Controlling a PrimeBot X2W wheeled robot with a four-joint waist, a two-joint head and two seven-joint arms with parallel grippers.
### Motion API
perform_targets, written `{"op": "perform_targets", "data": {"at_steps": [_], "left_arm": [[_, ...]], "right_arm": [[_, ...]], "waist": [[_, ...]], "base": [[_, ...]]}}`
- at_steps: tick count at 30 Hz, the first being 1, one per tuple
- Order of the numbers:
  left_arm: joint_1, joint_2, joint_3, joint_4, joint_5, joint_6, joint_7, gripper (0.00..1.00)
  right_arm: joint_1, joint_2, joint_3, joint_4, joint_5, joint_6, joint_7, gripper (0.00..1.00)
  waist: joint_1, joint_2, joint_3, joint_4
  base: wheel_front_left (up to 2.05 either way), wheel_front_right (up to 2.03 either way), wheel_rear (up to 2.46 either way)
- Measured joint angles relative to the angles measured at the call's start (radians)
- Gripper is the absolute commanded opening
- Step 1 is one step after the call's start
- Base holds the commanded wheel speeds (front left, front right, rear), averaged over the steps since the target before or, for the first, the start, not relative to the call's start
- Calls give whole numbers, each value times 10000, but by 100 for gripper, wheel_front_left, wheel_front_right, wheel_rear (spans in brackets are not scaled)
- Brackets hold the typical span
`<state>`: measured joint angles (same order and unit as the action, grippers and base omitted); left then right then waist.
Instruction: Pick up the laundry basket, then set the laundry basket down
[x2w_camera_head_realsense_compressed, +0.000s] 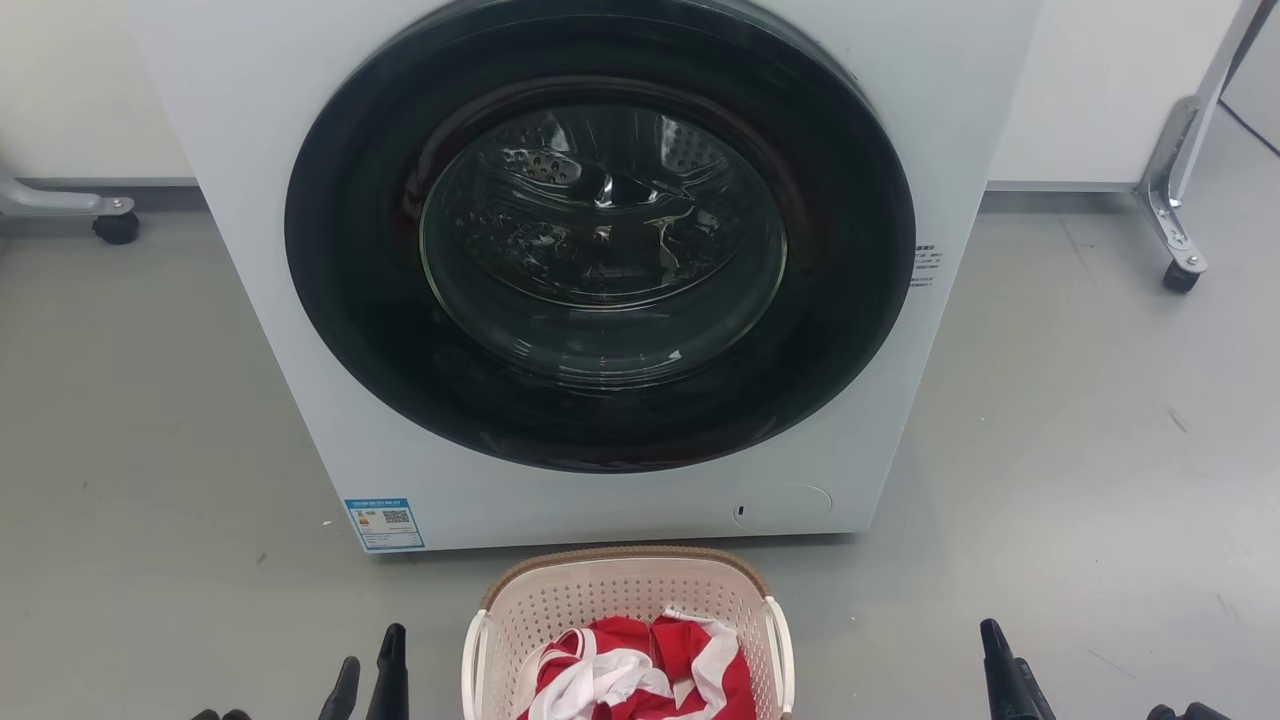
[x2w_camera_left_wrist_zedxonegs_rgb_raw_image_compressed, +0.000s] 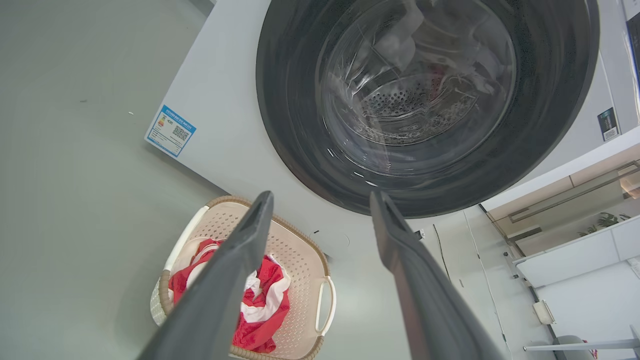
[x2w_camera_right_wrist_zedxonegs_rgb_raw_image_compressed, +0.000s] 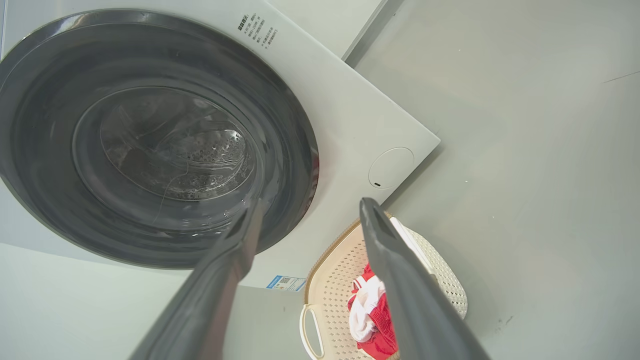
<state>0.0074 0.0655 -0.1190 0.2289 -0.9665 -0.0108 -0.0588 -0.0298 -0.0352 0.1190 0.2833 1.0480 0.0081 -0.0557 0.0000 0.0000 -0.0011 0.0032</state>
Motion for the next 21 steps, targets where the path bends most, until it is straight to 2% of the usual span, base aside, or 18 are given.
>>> {"op": "perform_targets", "data": {"at_steps": [21], "left_arm": [[323,192,-686,-150,3526,522,-681,100]], "right_arm": [[201,-84,989,21,-3137,-523,-731,100]], "waist": [[0,0,14,14]], "base": [[0,0,0]]}}
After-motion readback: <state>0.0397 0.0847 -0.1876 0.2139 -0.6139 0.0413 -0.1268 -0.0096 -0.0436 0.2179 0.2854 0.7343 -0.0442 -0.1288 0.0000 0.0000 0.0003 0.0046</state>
